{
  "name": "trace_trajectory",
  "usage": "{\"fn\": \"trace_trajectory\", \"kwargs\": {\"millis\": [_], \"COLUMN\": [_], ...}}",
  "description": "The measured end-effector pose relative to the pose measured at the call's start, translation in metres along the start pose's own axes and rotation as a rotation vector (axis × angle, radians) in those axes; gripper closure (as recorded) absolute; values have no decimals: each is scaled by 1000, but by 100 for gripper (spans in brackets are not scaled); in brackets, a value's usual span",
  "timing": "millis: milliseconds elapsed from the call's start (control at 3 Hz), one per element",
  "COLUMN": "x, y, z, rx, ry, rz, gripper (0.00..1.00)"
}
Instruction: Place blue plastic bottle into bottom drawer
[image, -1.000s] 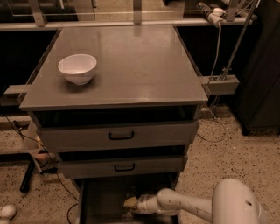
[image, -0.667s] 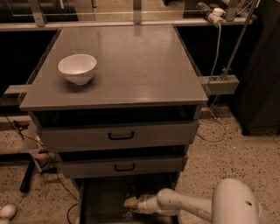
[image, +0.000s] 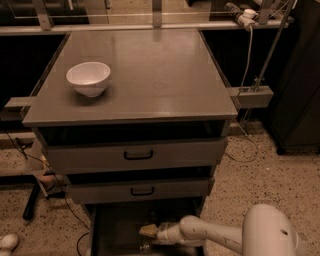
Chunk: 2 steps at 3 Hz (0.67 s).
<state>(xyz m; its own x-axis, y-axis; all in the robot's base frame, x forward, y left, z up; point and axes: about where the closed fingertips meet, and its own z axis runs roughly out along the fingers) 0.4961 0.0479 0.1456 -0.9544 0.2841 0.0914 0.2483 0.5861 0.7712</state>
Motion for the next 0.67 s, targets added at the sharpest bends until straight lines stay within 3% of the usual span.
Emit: {"fn": "trace_trajectory", "kwargs": {"millis": [333, 667], "x": [0, 0], "y": [0, 0], "z": [0, 0], "rx": [0, 0], "ry": [0, 0], "rz": [0, 0], "gripper": [0, 0]}}
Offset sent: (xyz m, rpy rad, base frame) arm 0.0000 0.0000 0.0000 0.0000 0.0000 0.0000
